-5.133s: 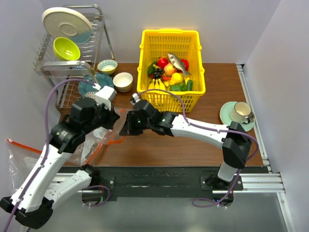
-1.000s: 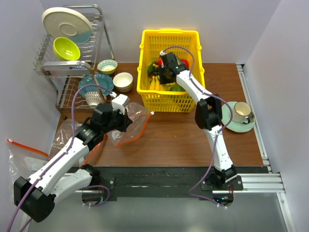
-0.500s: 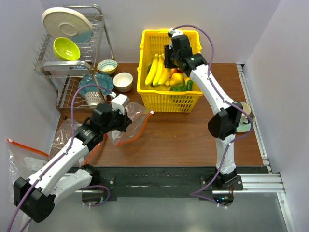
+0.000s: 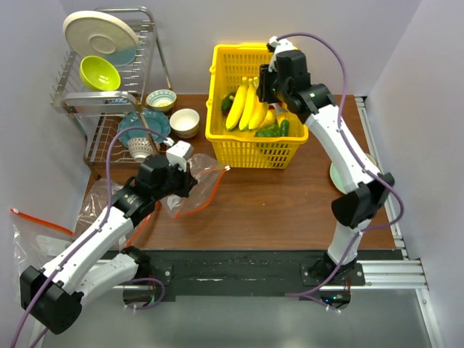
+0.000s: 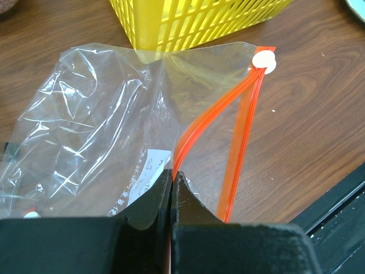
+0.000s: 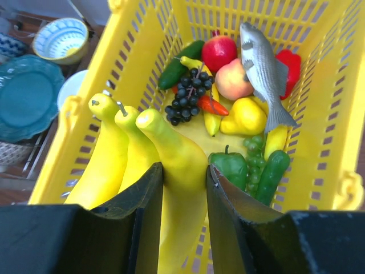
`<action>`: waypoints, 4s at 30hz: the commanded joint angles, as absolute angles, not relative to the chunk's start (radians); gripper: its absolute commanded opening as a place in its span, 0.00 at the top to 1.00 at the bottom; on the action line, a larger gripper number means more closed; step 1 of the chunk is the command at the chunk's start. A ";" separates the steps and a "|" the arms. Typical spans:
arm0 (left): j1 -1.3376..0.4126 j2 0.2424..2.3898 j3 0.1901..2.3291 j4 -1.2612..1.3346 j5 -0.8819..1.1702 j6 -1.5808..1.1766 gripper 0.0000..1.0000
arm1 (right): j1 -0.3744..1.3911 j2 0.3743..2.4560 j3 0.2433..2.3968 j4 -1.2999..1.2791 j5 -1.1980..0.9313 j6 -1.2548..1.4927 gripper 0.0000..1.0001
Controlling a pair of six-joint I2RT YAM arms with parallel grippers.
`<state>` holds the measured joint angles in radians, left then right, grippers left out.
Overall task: Place the food in the zip-top bag and seal the zipper
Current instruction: Pick up the fake fruit from the bin, then place the fake fruit in the zipper food storage bag.
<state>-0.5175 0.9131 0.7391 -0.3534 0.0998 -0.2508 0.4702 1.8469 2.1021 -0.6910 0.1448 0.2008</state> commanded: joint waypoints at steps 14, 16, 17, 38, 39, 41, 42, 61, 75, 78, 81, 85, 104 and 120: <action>-0.515 0.933 0.825 -0.380 0.081 -0.293 1.00 | 0.472 1.358 1.583 -0.529 -0.306 0.362 0.98; -0.515 0.942 0.850 -0.396 0.090 -0.316 1.00 | 0.474 1.309 1.516 -0.517 -0.331 0.392 1.00; -0.515 0.954 0.857 -0.402 0.094 -0.325 1.00 | 0.474 1.290 1.491 -0.503 -0.330 0.406 1.00; -0.515 1.068 0.963 -0.466 0.115 -0.635 1.00 | 0.718 1.167 1.250 -0.457 0.093 0.463 1.00; -0.515 1.066 0.968 -0.474 0.109 -0.644 1.00 | 0.759 1.170 1.255 -0.463 0.151 0.451 1.00; -0.515 1.060 0.973 -0.476 0.103 -0.670 1.00 | 0.805 1.184 1.276 -0.495 0.260 0.442 1.00; -0.515 1.060 0.973 -0.476 0.103 -0.679 1.00 | 0.839 1.189 1.285 -0.499 0.361 0.436 1.00; -0.554 1.025 0.950 -0.376 0.029 -0.856 1.00 | 1.011 1.308 1.373 -0.469 0.899 0.485 1.00; -0.594 1.009 0.911 -0.310 0.014 -0.934 1.00 | 1.198 1.509 1.488 -0.557 1.369 0.557 1.00; -0.607 1.008 0.887 -0.275 0.035 -0.959 1.00 | 1.219 1.557 1.540 -0.658 1.414 0.647 1.00; -0.621 1.003 0.851 -0.212 0.057 -0.992 1.00 | 1.235 1.597 1.585 -0.736 1.449 0.727 1.00; -0.655 0.991 0.819 -0.169 0.038 -1.008 1.00 | 1.239 1.631 1.646 -0.919 1.396 0.976 1.00; -0.673 0.983 0.756 -0.077 0.017 -1.014 1.00 | 1.285 1.510 1.485 -0.717 1.043 1.025 0.98; -0.675 0.946 0.762 -0.110 0.002 -1.003 1.00 | 1.285 1.303 1.333 -0.526 0.896 0.783 0.36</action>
<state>-0.6693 0.9680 0.7544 -0.1394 0.0170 -1.0111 1.2827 1.3682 1.3575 -0.6170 0.9417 0.8597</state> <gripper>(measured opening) 0.019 0.611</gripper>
